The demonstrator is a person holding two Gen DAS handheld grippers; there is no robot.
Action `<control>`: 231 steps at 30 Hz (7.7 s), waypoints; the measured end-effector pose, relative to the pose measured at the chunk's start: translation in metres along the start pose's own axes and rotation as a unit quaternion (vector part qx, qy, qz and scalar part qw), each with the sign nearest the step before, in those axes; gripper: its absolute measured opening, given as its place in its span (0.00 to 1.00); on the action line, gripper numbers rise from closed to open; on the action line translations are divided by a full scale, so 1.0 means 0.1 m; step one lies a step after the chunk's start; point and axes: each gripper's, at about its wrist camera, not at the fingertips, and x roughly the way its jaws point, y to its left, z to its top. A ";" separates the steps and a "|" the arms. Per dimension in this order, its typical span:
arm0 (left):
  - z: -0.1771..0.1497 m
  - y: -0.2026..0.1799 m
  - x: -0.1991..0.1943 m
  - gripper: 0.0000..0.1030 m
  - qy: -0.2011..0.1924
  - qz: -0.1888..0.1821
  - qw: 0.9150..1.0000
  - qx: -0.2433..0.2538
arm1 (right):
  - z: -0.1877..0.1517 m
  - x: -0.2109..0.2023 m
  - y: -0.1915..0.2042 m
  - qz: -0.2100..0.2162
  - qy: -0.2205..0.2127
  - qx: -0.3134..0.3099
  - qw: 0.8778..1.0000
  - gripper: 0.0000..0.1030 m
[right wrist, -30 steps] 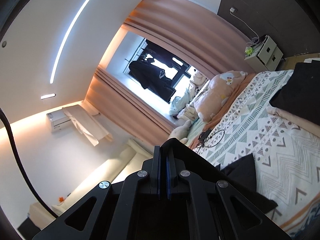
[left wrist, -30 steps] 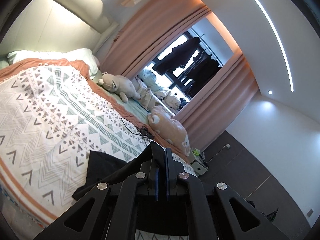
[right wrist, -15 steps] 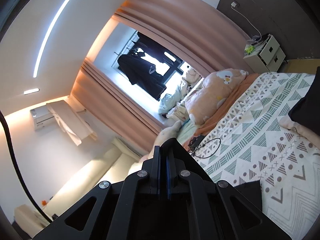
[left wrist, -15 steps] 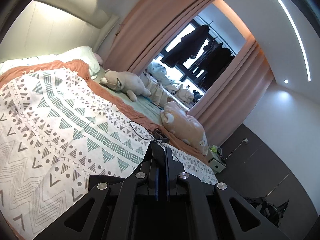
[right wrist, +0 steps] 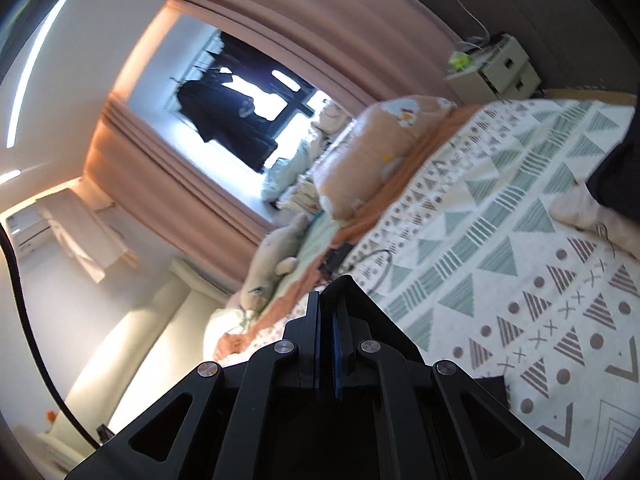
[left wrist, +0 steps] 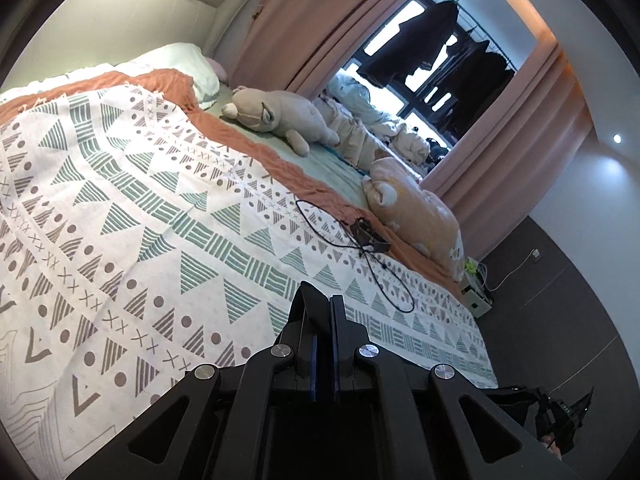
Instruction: Fold large clothes
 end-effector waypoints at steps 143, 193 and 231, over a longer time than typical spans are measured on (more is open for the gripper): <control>-2.09 1.20 -0.68 0.47 0.146 0.108 0.966 -0.185 | -2.90 1.29 1.24 -0.257 0.325 -0.308 0.856 0.25; -1.36 -0.13 -1.06 0.09 0.098 0.014 0.990 -0.098 | -2.65 -0.10 1.29 -0.108 0.311 -0.194 0.924 0.43; -2.33 -3.24 0.35 0.08 0.237 -0.095 0.958 0.131 | -1.57 -1.66 -0.69 -0.082 0.203 0.040 0.975 0.31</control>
